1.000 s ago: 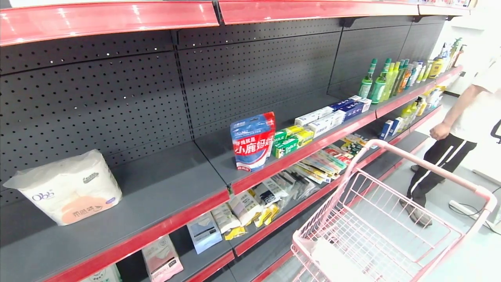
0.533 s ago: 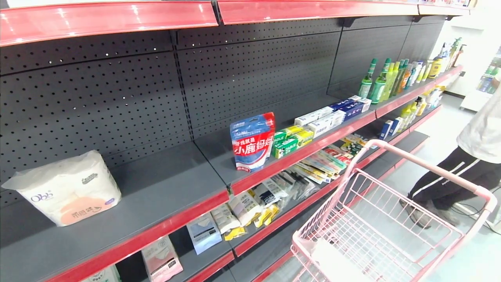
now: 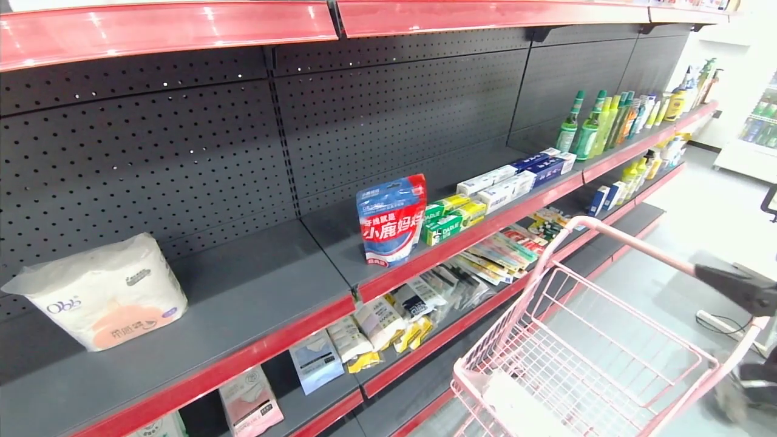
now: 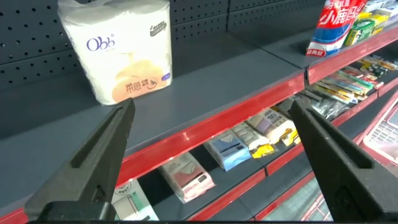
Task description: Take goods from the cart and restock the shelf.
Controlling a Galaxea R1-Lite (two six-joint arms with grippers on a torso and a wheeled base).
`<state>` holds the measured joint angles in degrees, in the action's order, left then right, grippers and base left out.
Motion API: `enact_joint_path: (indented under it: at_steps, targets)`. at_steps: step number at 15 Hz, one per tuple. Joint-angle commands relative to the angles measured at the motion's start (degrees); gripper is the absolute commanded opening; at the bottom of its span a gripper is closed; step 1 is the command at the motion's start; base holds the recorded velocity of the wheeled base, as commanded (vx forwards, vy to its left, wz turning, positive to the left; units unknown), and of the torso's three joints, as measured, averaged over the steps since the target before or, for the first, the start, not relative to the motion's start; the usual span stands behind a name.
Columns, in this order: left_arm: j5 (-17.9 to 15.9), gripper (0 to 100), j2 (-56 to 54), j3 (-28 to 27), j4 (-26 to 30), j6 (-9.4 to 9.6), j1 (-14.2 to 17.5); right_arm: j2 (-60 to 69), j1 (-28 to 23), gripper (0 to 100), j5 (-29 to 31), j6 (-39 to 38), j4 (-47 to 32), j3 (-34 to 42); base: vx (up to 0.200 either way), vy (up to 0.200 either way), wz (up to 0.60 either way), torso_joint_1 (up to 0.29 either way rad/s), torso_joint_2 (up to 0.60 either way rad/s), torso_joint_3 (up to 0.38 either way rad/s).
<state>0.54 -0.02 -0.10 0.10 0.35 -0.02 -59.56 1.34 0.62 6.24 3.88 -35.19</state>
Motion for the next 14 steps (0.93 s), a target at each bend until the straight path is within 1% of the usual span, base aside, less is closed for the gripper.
enact_joint_path:
  at_steps: [1, 2, 3, 6, 8, 9, 10, 14]
  targets:
    - [0.1, 100, 0.0, 0.0, 0.0, 0.0, 0.0, -26.7, 4.5, 100, -5.4, 2.3, 1.1, -0.8, 0.0, 0.0, 0.0, 0.0, 0.0, 0.0]
    - [0.1, 100, 0.0, 0.0, 0.0, 0.0, 0.0, -30.1, 6.1, 100, -5.6, 2.3, 1.2, -1.1, 0.0, 0.0, 0.0, 0.0, 0.0, 0.0]
    - [0.1, 100, 0.0, 0.0, 0.0, -0.09, 0.0, -35.7, 9.6, 100, -5.8, 2.4, 1.3, -1.6, 0.0, 0.0, 0.0, 0.0, 0.0, 0.0]
    - [0.1, 100, 0.0, 0.0, 0.0, -0.09, 0.0, -47.4, 14.3, 100, -5.8, 5.4, 1.3, -3.7, 0.0, 0.0, 0.0, 0.0, 0.0, 0.0]
    - [0.1, 100, 0.0, 0.0, 0.0, -0.09, 0.0, -51.5, 16.1, 100, -6.0, 7.9, 1.3, -3.6, 0.0, 0.0, 0.0, 0.0, 0.0, 0.0]
    - [0.1, 100, 0.0, 0.0, 0.0, -0.09, 0.0, -51.5, 16.1, 100, -6.0, 7.9, 1.3, -3.6, 0.0, 0.0, 0.0, 0.0, 0.0, 0.0]
    - [0.1, 100, 0.0, 0.0, 0.0, -0.09, 0.0, -55.9, 17.8, 100, -5.8, 8.4, 1.5, -4.4, 0.0, 0.0, 0.0, 0.0, 0.0, 0.0]
    - [0.1, 100, 0.0, 0.0, 0.0, -0.09, 0.0, -62.4, 19.9, 100, -5.5, 9.1, 1.4, -9.7, 0.0, 0.0, 0.0, 0.0, 0.0, 0.0]
